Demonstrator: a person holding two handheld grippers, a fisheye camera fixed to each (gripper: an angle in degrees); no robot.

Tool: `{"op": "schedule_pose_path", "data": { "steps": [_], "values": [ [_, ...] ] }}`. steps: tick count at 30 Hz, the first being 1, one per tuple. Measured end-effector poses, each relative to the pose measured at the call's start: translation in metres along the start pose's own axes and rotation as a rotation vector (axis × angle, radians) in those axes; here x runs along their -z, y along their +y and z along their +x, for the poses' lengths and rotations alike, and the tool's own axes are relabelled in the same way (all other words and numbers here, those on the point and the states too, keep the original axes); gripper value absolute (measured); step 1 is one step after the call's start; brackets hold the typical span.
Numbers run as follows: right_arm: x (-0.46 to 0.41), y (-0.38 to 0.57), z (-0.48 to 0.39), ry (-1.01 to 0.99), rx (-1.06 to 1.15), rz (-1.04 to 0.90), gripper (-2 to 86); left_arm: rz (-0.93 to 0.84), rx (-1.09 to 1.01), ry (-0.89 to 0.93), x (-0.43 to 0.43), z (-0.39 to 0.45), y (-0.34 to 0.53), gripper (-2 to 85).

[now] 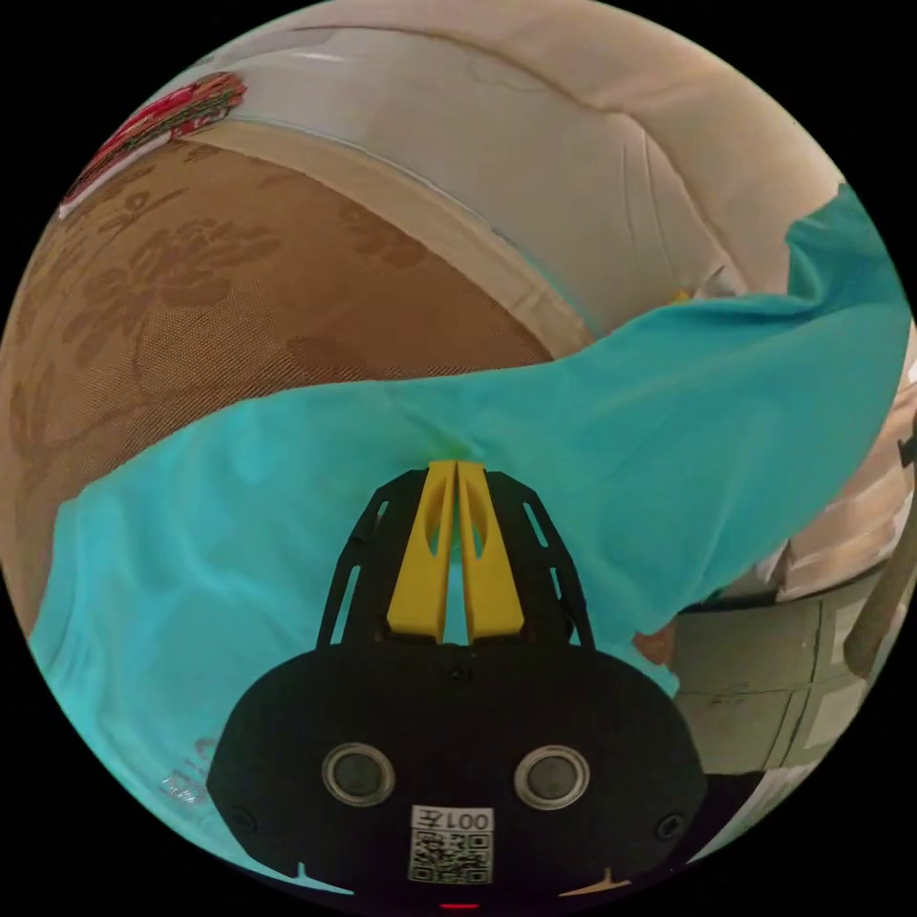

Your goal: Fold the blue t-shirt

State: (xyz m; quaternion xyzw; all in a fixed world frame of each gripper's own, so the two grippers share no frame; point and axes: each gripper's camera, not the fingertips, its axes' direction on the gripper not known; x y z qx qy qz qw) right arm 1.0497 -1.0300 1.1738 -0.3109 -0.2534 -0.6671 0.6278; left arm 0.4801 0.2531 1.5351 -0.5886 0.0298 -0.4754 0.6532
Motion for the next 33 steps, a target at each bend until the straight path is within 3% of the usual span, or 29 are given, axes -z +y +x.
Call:
{"op": "schedule_pose_path", "data": {
  "steps": [7,11,14,18,22,24,26,30,33],
  "values": [
    [0.022,0.014,-0.019,-0.574,0.001,0.127,2.7,0.065,0.093,0.157,-0.002,-0.031,-0.001,-1.0],
    [0.004,0.059,-0.075,-0.999,0.062,0.034,3.4,0.151,0.136,0.458,0.036,-0.079,0.041,-1.0],
    [-0.015,0.114,-0.151,-1.194,0.209,-0.136,4.0,0.139,0.197,0.38,0.075,-0.119,0.09,-1.0],
    [-0.02,0.191,-0.249,-1.067,0.58,-0.449,5.7,0.069,0.216,0.236,0.108,-0.14,0.129,-0.9],
    [-0.007,0.191,-0.234,-0.916,0.457,-0.431,6.6,0.051,0.109,0.244,0.109,-0.116,0.124,-1.0],
    [-0.004,0.179,-0.208,-0.628,0.349,-0.392,7.3,0.05,0.063,0.267,0.096,-0.099,0.107,-1.0],
    [-0.014,0.173,-0.195,-0.482,0.292,-0.423,8.2,0.032,0.022,0.277,0.069,-0.076,0.076,-0.7],
    [-0.049,0.187,-0.2,-0.433,0.324,-0.551,10.2,-0.039,0.0,0.269,0.023,-0.05,0.027,2.0],
    [-0.059,0.195,-0.216,-0.369,0.347,-0.537,10.5,-0.163,-0.004,0.281,-0.009,-0.034,0.003,2.8]
  ]
}}
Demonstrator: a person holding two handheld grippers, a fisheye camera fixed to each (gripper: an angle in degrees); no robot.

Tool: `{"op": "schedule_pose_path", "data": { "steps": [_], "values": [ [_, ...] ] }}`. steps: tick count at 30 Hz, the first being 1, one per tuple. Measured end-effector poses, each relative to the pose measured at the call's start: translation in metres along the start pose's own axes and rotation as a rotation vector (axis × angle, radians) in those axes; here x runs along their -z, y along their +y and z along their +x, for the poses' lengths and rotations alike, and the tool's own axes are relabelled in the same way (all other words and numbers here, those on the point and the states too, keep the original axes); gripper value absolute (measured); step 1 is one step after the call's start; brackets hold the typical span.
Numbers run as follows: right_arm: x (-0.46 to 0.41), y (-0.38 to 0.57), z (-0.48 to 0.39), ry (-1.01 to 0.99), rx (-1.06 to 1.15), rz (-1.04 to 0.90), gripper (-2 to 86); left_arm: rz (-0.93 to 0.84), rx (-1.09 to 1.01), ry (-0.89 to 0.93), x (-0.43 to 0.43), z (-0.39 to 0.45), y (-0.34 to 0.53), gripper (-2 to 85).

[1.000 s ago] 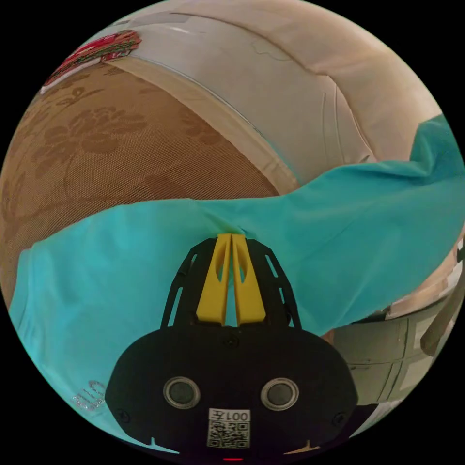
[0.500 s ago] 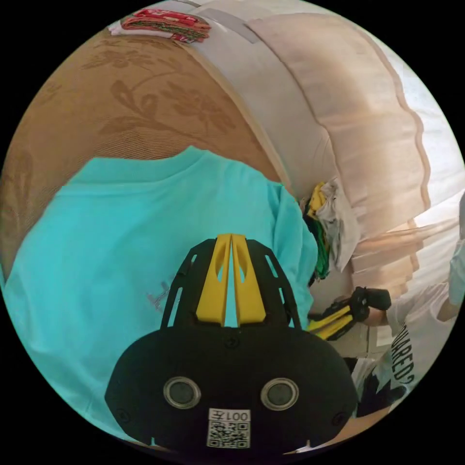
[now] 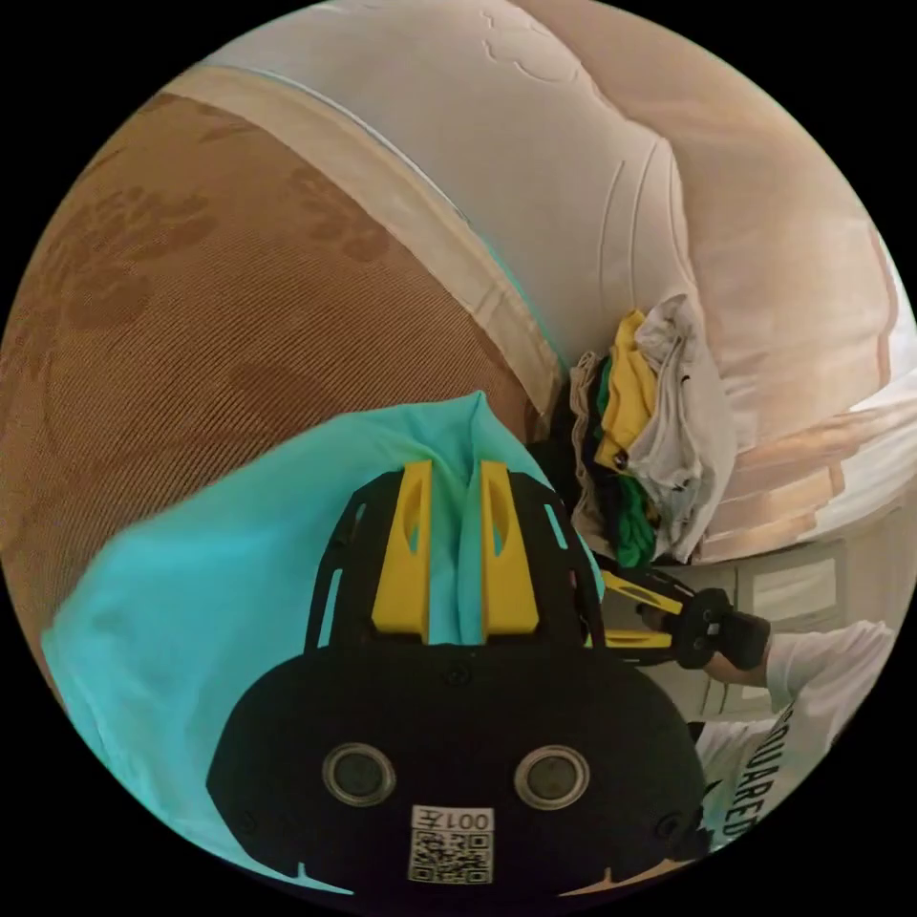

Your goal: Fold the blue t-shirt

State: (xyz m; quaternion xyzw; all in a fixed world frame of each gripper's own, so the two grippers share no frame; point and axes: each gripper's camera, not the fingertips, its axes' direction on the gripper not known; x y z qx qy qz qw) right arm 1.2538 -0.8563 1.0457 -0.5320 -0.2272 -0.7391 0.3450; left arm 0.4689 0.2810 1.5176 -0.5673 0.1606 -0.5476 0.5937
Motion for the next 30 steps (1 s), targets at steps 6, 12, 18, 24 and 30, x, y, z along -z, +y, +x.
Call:
{"op": "schedule_pose_path", "data": {
  "steps": [6,12,18,24,30],
  "values": [
    [0.02,-0.01,-0.028,0.039,0.024,0.168,3.8,0.052,-0.035,-0.02,0.028,0.02,0.032,-0.7],
    [0.049,0.01,-0.048,0.154,0.032,0.19,2.8,0.122,0.017,0.136,0.058,0.027,0.084,-0.2],
    [0.042,0.033,-0.051,0.007,0.048,0.1,3.6,0.108,0.042,0.081,0.042,0.048,0.11,4.3],
    [0.038,0.045,-0.014,-0.248,-0.098,0.135,8.6,-0.05,0.035,0.018,0.003,0.073,0.134,7.4],
    [0.055,0.051,-0.048,-0.321,0.064,0.139,11.8,-0.095,-0.119,-0.25,0.025,0.15,0.226,7.5]
  ]
}}
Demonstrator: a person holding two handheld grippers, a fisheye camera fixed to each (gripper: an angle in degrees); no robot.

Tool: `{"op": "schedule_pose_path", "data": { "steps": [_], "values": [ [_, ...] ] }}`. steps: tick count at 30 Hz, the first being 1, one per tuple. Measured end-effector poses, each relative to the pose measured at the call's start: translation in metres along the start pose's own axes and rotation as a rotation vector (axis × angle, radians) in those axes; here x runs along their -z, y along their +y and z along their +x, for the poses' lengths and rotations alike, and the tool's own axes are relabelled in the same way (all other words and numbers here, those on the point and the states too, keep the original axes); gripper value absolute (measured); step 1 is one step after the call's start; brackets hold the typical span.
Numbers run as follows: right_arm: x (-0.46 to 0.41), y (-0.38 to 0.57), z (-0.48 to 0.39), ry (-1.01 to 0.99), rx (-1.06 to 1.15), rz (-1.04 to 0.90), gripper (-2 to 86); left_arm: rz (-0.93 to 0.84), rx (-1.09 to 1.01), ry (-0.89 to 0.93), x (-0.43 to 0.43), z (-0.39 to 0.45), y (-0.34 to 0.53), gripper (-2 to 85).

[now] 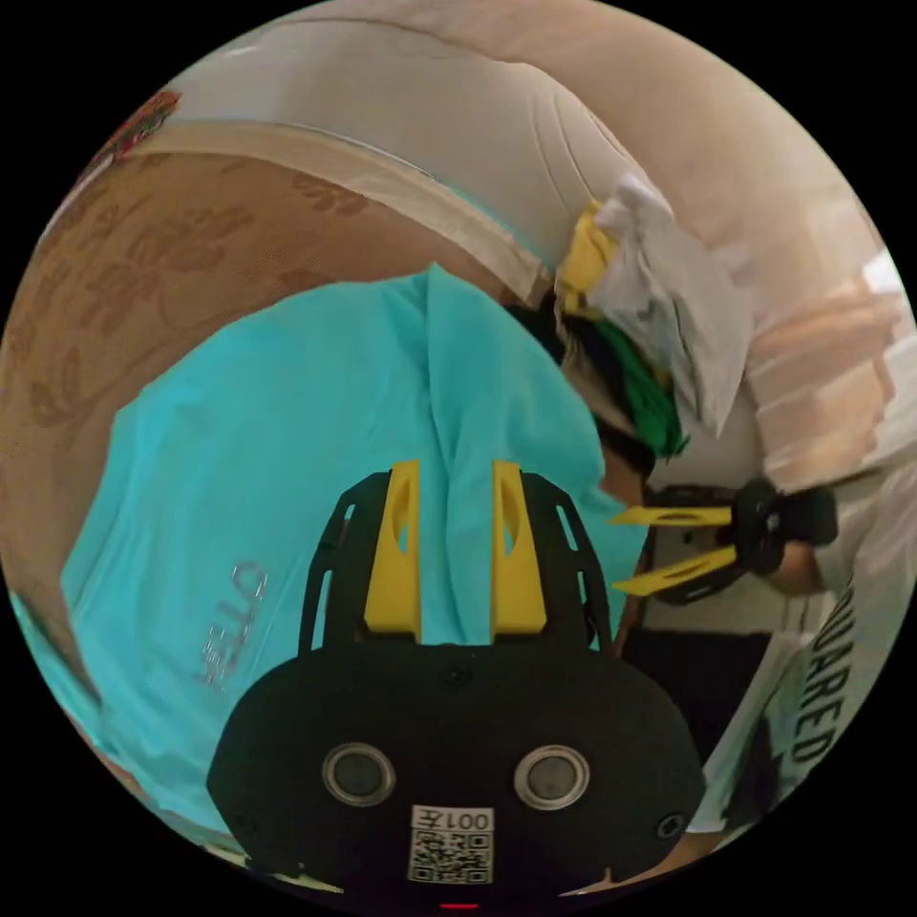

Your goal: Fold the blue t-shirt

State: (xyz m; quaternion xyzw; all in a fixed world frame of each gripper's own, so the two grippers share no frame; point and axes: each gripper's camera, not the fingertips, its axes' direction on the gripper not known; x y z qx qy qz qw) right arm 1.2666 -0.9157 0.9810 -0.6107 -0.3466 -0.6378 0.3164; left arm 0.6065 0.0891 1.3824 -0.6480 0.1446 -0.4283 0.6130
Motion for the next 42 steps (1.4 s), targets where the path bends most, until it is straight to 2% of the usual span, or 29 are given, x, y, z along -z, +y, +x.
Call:
{"op": "schedule_pose_path", "data": {
  "steps": [2,5,8,10,12,13,15,17,21,24,26,29,31,34,39,42],
  "values": [
    [-0.002,0.0,-0.016,-0.089,0.031,0.0,12.4,-0.095,-0.115,-0.107,0.011,0.037,0.049,7.0],
    [-0.01,-0.002,-0.045,-0.186,0.072,-0.011,13.1,-0.245,-0.233,-0.149,0.015,0.078,0.108,7.3],
    [-0.031,-0.006,-0.073,-0.196,0.085,-0.051,12.9,-0.35,-0.323,-0.155,0.014,0.114,0.157,8.6],
    [-0.047,-0.005,-0.086,-0.132,0.043,-0.062,11.7,-0.384,-0.354,-0.162,0.011,0.131,0.181,9.5],
    [-0.061,0.004,-0.1,0.084,-0.004,-0.033,8.1,-0.402,-0.382,-0.162,0.007,0.144,0.201,10.4],
    [-0.062,0.006,-0.101,0.115,-0.011,-0.025,7.3,-0.417,-0.413,-0.192,0.002,0.154,0.212,10.8],
    [-0.045,0.013,-0.097,0.087,-0.092,0.044,4.1,-0.41,-0.461,-0.262,-0.004,0.166,0.227,11.3],
    [-0.027,0.018,-0.087,0.007,-0.171,0.094,2.9,-0.32,-0.487,-0.286,-0.007,0.182,0.24,11.3],
    [-0.001,0.031,-0.068,-0.076,-0.268,0.148,2.0,-0.184,-0.464,-0.353,-0.007,0.195,0.252,10.6],
    [0.008,0.038,-0.064,-0.086,-0.248,0.159,1.9,-0.12,-0.464,-0.37,-0.004,0.202,0.256,6.6],
    [0.015,0.041,-0.062,-0.114,-0.239,0.18,1.9,-0.06,-0.485,-0.292,0.01,0.21,0.258,1.0],
    [0.027,0.051,-0.049,-0.245,-0.323,0.277,1.8,-0.021,-0.474,-0.2,0.04,0.22,0.265,-0.6],
    [0.033,0.053,-0.043,-0.291,-0.358,0.321,1.8,0.029,-0.413,-0.25,0.067,0.226,0.275,-0.8],
    [0.035,0.046,-0.049,-0.297,-0.291,0.311,1.9,0.072,-0.313,-0.384,0.112,0.239,0.297,-0.9],
    [-0.02,0.033,-0.084,-0.427,-0.167,0.144,3.1,-0.046,-0.159,-0.506,0.12,0.257,0.331,-0.9],
    [-0.056,0.036,-0.102,-0.412,-0.093,-0.014,5.3,-0.163,-0.014,-0.639,0.093,0.255,0.35,-0.9]
  ]
}}
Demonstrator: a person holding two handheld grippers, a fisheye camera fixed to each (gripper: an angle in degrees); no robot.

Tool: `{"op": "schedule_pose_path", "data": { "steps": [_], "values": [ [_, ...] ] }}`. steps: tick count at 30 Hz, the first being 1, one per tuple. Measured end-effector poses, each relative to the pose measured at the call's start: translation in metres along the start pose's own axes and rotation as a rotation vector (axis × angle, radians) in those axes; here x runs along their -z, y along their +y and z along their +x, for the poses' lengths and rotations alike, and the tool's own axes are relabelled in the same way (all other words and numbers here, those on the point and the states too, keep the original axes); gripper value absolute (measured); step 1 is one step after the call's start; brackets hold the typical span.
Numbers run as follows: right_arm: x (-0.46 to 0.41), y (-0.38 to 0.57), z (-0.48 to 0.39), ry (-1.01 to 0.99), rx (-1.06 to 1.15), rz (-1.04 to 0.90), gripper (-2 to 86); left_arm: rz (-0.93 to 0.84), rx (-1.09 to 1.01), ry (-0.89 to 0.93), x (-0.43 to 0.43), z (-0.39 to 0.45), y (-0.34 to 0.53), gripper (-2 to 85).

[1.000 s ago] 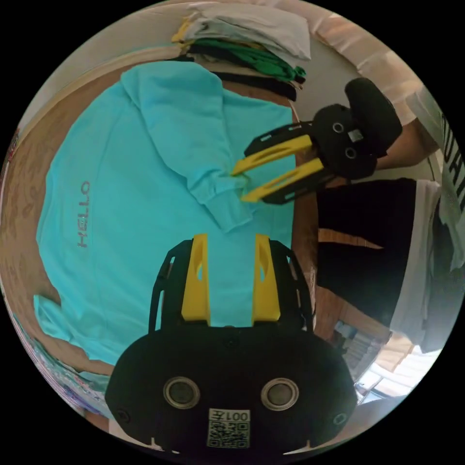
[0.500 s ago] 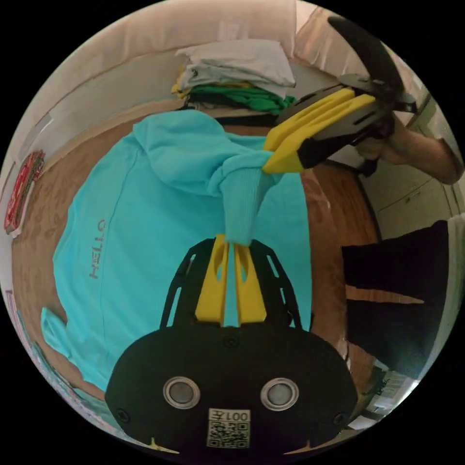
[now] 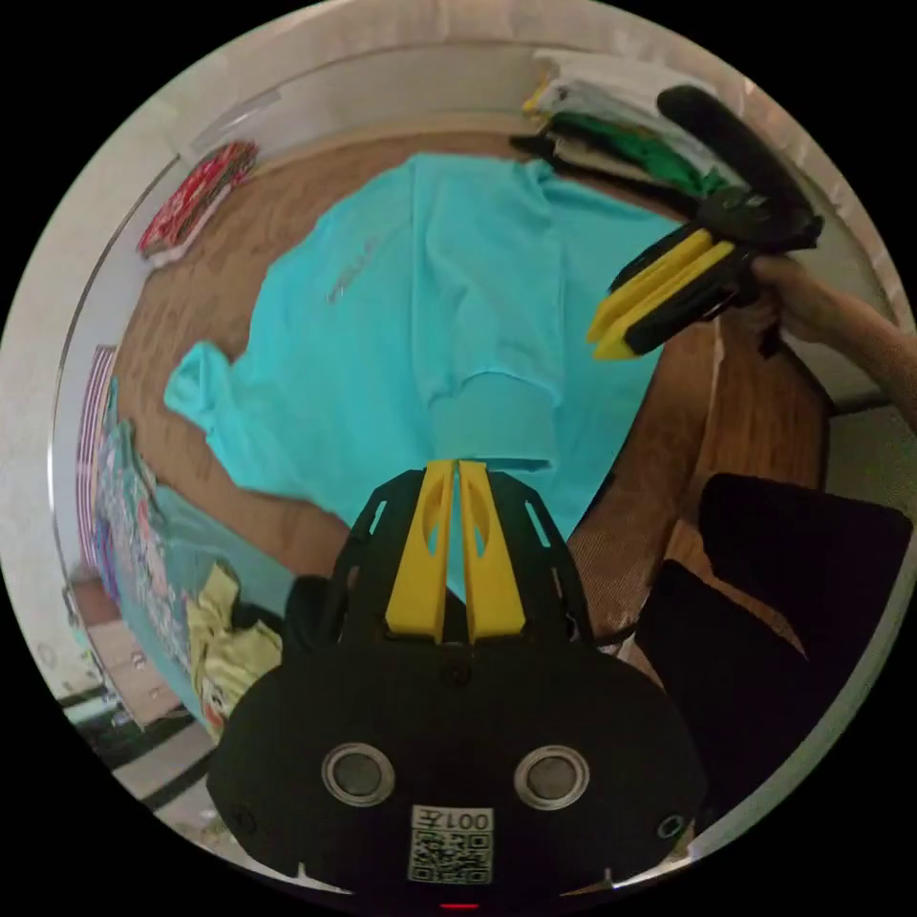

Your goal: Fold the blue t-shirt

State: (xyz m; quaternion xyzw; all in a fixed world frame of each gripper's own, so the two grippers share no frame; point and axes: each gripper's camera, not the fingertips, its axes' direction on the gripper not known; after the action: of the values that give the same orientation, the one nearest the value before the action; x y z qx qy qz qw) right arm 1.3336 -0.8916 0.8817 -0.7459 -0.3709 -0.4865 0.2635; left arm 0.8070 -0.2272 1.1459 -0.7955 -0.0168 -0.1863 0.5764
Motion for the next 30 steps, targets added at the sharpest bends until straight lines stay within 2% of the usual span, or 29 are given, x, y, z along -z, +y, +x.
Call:
{"op": "schedule_pose_path", "data": {
  "steps": [4,6,9,11,14,17,22,25,30],
  "values": [
    [0.002,0.013,0.001,0.226,-0.009,-0.066,6.4,-0.211,0.106,-0.021,-0.024,0.001,0.009,-0.2],
    [0.025,0.021,0.015,0.45,-0.067,-0.027,6.9,-0.229,0.191,-0.035,-0.018,-0.015,0.006,-0.8],
    [0.055,0.025,0.049,0.643,-0.158,0.03,8.1,-0.096,0.274,0.023,0.006,-0.055,-0.026,-0.6],
    [0.067,0.021,0.073,0.695,-0.182,0.097,8.8,0.057,0.218,0.108,0.017,-0.086,-0.086,0.5],
    [0.06,0.003,0.118,0.733,-0.153,0.073,9.7,0.217,0.122,0.204,0.013,-0.124,-0.19,2.4],
    [0.04,-0.016,0.147,0.72,-0.085,0.015,9.1,0.278,0.05,0.273,-0.008,-0.156,-0.301,2.9],
    [0.037,-0.023,0.148,0.63,0.042,0.053,3.8,0.196,-0.033,0.51,-0.052,-0.183,-0.448,4.7],
    [0.039,-0.016,0.14,0.664,0.1,0.069,2.9,0.088,-0.021,0.507,-0.073,-0.191,-0.504,5.6],
    [0.04,-0.001,0.123,0.76,0.163,0.135,2.1,0.062,-0.001,0.57,-0.075,-0.221,-0.548,2.5]
  ]
}}
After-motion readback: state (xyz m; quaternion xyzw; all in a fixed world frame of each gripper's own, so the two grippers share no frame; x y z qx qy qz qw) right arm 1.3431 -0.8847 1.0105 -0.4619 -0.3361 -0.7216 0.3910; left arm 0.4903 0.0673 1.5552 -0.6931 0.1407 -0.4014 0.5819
